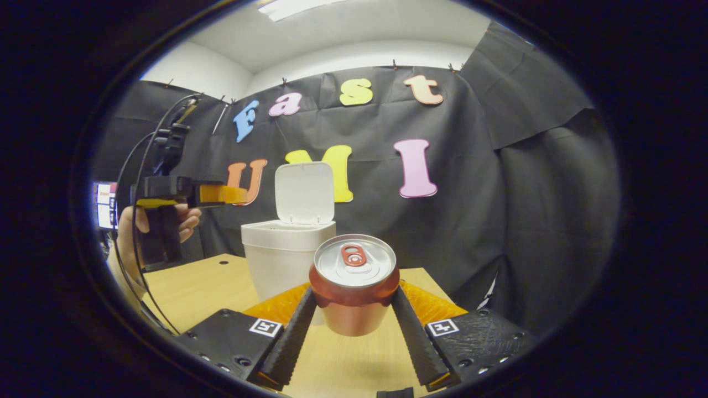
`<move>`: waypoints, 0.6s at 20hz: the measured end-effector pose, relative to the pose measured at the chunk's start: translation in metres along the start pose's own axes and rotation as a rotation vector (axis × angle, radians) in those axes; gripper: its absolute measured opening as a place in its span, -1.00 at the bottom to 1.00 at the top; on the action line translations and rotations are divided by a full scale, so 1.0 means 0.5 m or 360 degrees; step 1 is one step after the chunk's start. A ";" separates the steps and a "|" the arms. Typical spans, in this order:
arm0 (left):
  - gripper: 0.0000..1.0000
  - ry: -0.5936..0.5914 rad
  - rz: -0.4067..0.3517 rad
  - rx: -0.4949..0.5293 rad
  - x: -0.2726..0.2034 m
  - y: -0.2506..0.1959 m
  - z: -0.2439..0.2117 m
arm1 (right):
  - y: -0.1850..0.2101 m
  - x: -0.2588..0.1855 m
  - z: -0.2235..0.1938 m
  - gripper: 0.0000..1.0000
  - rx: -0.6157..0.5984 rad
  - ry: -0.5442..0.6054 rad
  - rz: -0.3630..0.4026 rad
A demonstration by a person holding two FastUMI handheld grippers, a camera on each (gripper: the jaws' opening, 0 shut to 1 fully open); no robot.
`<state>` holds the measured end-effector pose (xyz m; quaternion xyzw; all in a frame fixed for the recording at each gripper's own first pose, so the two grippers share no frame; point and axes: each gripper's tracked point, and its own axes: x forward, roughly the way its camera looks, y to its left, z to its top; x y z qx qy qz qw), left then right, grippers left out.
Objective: Press the lid of the desktop garbage bin to open it, pick up the crumpled paper on the desktop and throw it into the bin, then pick up the pop can on the desktop and drop it into the bin, and finally close the garbage bin lid.
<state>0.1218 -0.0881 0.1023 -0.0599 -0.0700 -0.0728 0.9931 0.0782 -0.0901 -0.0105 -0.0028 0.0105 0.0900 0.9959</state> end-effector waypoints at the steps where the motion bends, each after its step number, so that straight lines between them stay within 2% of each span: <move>1: 0.97 -0.0012 -0.0001 -0.0009 -0.020 0.010 -0.008 | 0.000 0.003 0.002 0.60 0.0007 0.0004 -0.0019; 4: 0.96 0.0001 0.0061 -0.0008 -0.070 0.059 -0.044 | 0.022 0.001 0.012 0.56 0.0055 0.0024 -0.0004; 9: 0.95 0.0055 0.0097 -0.0104 -0.138 0.096 -0.107 | 0.028 0.012 0.025 0.57 -0.0063 0.0037 -0.0075; 12: 0.96 0.0091 0.0098 -0.0134 -0.166 0.104 -0.126 | 0.063 0.015 0.037 0.56 -0.0093 0.0044 -0.0038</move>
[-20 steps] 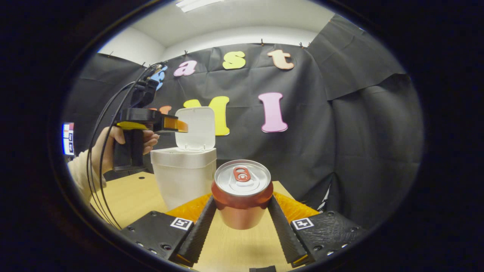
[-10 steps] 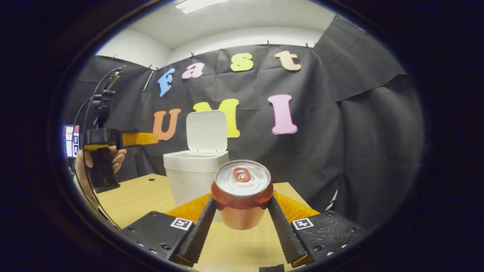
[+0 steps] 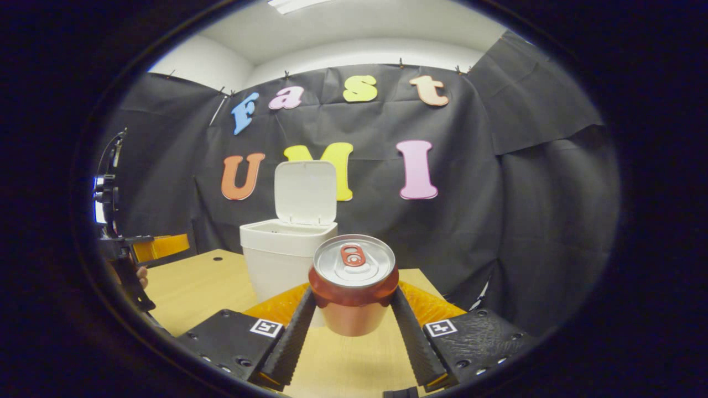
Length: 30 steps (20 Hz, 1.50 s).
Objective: Press the lid of the desktop garbage bin to open it, pick up the crumpled paper on the desktop and throw it into the bin, then pick up the pop can on the desktop and drop it into the bin, and finally close the garbage bin lid.
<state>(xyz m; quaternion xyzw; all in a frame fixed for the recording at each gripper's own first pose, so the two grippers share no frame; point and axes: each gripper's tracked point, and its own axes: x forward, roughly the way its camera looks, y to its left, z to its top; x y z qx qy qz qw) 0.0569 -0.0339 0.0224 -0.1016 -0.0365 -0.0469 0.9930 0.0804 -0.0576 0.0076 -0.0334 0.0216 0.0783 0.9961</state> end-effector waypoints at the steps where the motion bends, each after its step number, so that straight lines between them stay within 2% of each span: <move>1: 0.96 -0.0005 0.0010 0.0010 -0.007 0.002 0.001 | 0.000 0.003 0.006 0.56 -0.0018 0.0002 -0.0015; 5: 0.96 -0.0067 0.0000 0.0104 -0.027 0.006 0.017 | 0.019 0.025 0.034 0.56 0.0027 0.0034 -0.0057; 7: 0.95 -0.0107 0.0062 0.0184 -0.034 0.023 0.026 | 0.038 0.035 0.053 0.56 0.0078 0.0082 -0.0028; 9: 0.95 -0.0128 0.0063 0.0243 -0.042 0.025 0.031 | 0.053 0.047 0.082 0.58 0.0113 0.0111 0.0000; 14: 0.95 -0.0129 0.0087 0.0199 -0.046 0.048 0.041 | 0.065 0.091 0.158 0.56 0.0040 0.0133 -0.0034; 20: 0.95 -0.0139 0.0137 0.0298 -0.054 0.077 0.047 | 0.091 0.182 0.242 0.56 -0.0020 0.0169 -0.0057; 26: 0.95 -0.0011 0.0125 0.0307 -0.040 0.107 0.016 | 0.176 0.263 0.311 0.55 -0.0110 0.0147 0.0032; 28: 0.96 0.0020 0.0152 0.0290 -0.034 0.130 0.011 | 0.206 0.293 0.312 0.56 -0.0137 0.0148 0.0042; 30: 0.96 0.0056 0.0125 0.0322 -0.030 0.137 -0.002 | 0.233 0.328 0.299 0.58 -0.0165 0.0177 0.0062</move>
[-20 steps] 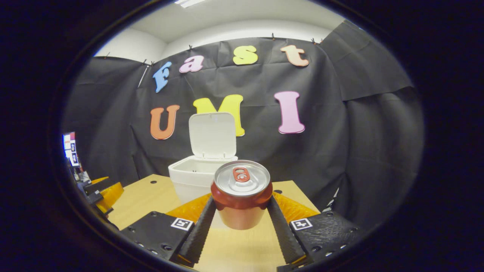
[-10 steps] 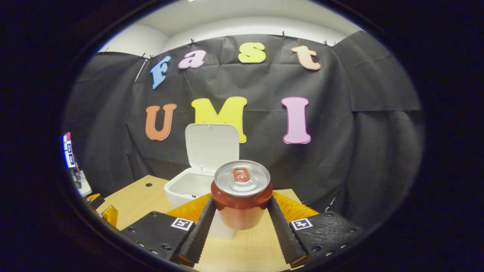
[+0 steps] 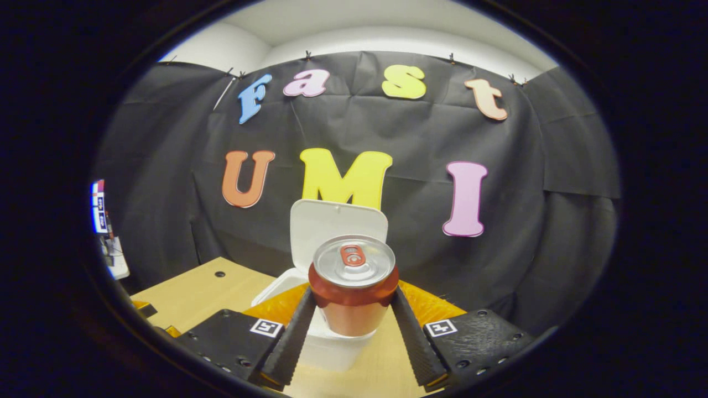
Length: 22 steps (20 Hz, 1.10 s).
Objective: Press the lid of the desktop garbage bin to open it, pick up the crumpled paper on the desktop and throw it into the bin, then pick up the pop can on the desktop and drop it into the bin, and finally close the garbage bin lid.
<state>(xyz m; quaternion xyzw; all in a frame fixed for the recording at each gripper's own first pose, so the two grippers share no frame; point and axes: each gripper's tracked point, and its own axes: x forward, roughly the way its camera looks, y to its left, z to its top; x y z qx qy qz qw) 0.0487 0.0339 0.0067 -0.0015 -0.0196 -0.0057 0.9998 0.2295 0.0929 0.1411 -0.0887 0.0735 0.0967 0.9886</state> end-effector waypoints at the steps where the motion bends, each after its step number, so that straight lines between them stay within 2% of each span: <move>1: 0.96 0.0013 -0.0002 0.0012 0.001 0.007 -0.003 | 0.005 0.021 -0.011 0.56 0.0000 0.0035 -0.0008; 5: 0.96 0.0007 0.0041 0.0011 0.001 0.038 -0.001 | 0.036 0.114 -0.037 0.57 0.0089 0.0133 0.0040; 8: 0.96 0.0005 0.0041 -0.0004 0.000 0.044 0.000 | 0.044 0.184 -0.078 0.57 0.0020 0.0248 -0.0004; 12: 0.95 0.0037 0.0016 -0.0039 0.004 0.042 -0.008 | 0.086 0.249 -0.120 0.57 0.0063 0.0373 0.0046; 18: 0.96 0.0031 0.0063 -0.0028 0.002 0.063 -0.005 | 0.095 0.287 -0.148 0.59 0.0054 0.0432 0.0000; 22: 0.95 0.0039 0.0005 -0.0076 0.006 0.047 -0.012 | 0.091 0.266 -0.118 0.59 0.0049 0.0371 0.0000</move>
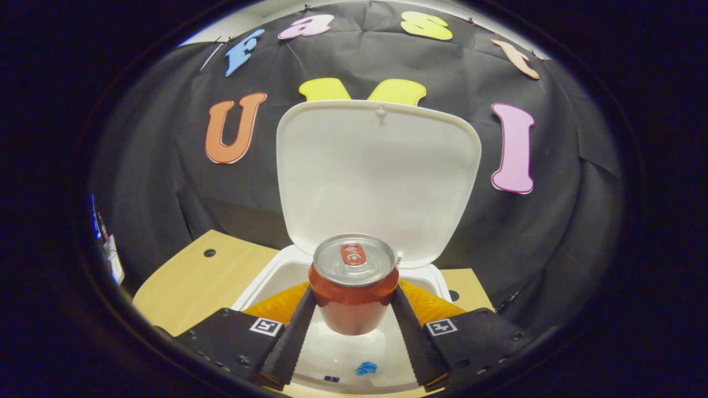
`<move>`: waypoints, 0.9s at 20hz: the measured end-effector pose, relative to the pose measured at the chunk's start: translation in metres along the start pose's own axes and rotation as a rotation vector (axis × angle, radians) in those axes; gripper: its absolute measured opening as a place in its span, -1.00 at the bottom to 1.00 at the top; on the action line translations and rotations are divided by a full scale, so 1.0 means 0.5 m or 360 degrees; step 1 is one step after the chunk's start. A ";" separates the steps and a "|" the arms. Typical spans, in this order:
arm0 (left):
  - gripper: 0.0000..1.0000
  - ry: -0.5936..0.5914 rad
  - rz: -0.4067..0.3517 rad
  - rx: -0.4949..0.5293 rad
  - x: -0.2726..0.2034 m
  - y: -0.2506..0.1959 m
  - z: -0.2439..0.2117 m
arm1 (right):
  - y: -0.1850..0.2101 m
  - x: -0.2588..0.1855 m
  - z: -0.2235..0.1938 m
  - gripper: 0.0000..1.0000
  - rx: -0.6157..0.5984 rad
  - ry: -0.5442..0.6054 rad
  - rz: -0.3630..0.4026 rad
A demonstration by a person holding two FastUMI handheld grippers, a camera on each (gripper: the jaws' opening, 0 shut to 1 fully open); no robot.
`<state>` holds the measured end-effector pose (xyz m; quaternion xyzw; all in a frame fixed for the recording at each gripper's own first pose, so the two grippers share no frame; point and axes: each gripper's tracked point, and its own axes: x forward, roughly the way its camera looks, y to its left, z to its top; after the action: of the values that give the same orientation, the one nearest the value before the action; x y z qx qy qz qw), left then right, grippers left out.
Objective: Press the lid of the desktop garbage bin to open it, pick up the crumpled paper on the desktop and throw it into the bin, then pick up the pop can on the desktop and drop it into the bin, and finally close the garbage bin lid.
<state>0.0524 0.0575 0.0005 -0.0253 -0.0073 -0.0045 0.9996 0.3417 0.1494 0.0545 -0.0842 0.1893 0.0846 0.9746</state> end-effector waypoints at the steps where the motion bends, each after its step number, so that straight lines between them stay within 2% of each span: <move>1: 0.96 0.0008 0.0003 0.0001 0.000 0.002 -0.002 | 0.000 -0.009 0.006 0.59 -0.0014 -0.0022 -0.0003; 6: 0.96 0.0016 -0.0018 -0.0001 -0.002 -0.007 -0.003 | -0.002 -0.065 0.056 0.63 0.0009 -0.0096 0.0020; 8: 0.96 0.0010 -0.0019 0.0008 -0.003 -0.007 0.000 | -0.007 -0.092 0.081 0.75 0.0003 -0.0141 0.0018; 9: 0.96 0.0011 -0.0022 0.0010 -0.005 -0.010 -0.003 | -0.006 -0.101 0.094 0.75 -0.0007 -0.0158 0.0011; 10: 0.96 0.0011 -0.0023 0.0007 -0.006 -0.008 -0.003 | -0.010 -0.111 0.107 0.87 -0.0018 -0.0175 0.0001; 11: 0.96 0.0011 -0.0026 0.0002 -0.005 -0.008 -0.002 | -0.011 -0.119 0.118 0.89 -0.0026 -0.0197 -0.0002; 18: 0.96 0.0046 -0.0019 -0.0004 -0.001 -0.004 -0.013 | -0.003 -0.158 0.209 0.90 -0.0007 -0.0318 -0.0003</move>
<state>0.0520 0.0552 -0.0059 -0.0263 0.0070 -0.0107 0.9996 0.3069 0.1579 0.1806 -0.0778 0.0910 0.0922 0.9885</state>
